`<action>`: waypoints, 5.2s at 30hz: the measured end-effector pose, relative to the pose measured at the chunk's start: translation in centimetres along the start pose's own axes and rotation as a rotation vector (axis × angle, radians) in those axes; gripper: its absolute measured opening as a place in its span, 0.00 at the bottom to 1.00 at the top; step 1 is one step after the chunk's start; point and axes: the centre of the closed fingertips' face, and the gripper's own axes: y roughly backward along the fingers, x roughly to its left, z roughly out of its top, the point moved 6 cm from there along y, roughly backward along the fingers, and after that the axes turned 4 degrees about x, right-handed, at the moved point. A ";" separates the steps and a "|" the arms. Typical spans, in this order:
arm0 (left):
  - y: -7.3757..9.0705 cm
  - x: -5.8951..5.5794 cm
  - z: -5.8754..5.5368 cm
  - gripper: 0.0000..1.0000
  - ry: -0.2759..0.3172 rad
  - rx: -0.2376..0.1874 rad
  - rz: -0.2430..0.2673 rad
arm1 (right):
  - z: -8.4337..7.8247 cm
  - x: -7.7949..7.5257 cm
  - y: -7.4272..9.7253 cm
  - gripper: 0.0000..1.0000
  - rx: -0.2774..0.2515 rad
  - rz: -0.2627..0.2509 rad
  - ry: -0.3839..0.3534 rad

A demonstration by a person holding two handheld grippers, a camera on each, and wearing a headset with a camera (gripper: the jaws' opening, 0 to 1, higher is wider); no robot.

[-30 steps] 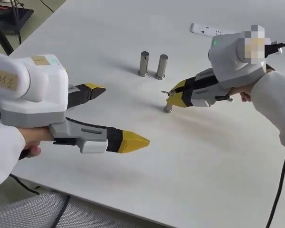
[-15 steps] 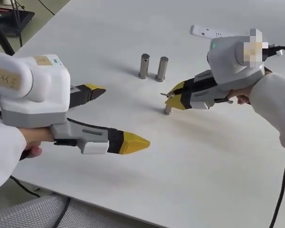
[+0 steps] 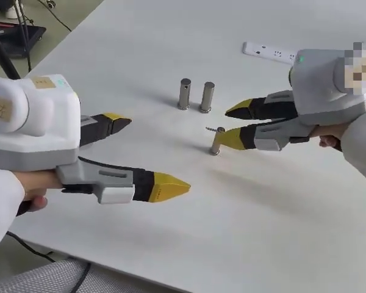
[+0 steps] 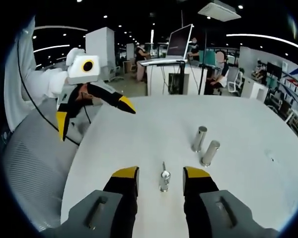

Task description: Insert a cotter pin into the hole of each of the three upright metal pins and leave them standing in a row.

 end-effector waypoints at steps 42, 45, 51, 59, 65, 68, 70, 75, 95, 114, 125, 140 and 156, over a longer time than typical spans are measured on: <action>0.3 -0.6 0.0 0.99 0.055 -0.029 -0.048 | -7.4 7.2 9.0 0.97 -0.132 -0.268 -0.540; 0.2 -0.3 0.1 0.99 0.068 -0.044 -0.049 | -7.5 7.3 9.1 0.98 -0.127 -0.265 -0.543; 0.0 0.7 0.9 0.99 0.085 -0.071 -0.028 | -7.5 7.6 9.1 0.98 -0.132 -0.262 -0.553; -1.0 2.8 2.9 0.96 0.056 -0.088 0.017 | -7.6 7.9 9.1 0.98 -0.136 -0.260 -0.563; -2.4 4.2 4.1 0.89 0.020 -0.089 0.058 | -7.6 7.8 9.5 0.98 -0.149 -0.270 -0.569; -3.3 4.6 4.6 0.84 0.018 -0.090 0.051 | -7.7 7.8 9.6 0.97 -0.151 -0.275 -0.573; -4.1 4.9 5.0 0.82 0.003 -0.079 0.048 | -7.8 7.8 9.6 0.97 -0.154 -0.275 -0.577; -6.1 5.3 6.0 0.75 -0.021 -0.059 0.044 | -7.9 7.9 9.8 0.96 -0.166 -0.280 -0.587; -14.7 6.6 7.5 0.55 -0.090 0.036 0.055 | -8.5 7.6 10.3 0.92 -0.222 -0.296 -0.622; -17.4 7.1 7.4 0.47 -0.183 0.083 0.135 | -9.3 7.6 10.0 0.91 -0.226 -0.290 -0.658; -17.9 8.0 7.0 0.36 -0.238 0.146 0.185 | -9.5 7.9 10.0 0.90 -0.233 -0.284 -0.658; -18.4 8.8 7.0 0.18 -0.281 0.220 0.238 | -9.8 8.0 10.2 0.88 -0.235 -0.289 -0.665; -19.2 9.0 6.7 0.15 -0.281 0.261 0.230 | -9.9 7.6 10.3 0.87 -0.237 -0.292 -0.676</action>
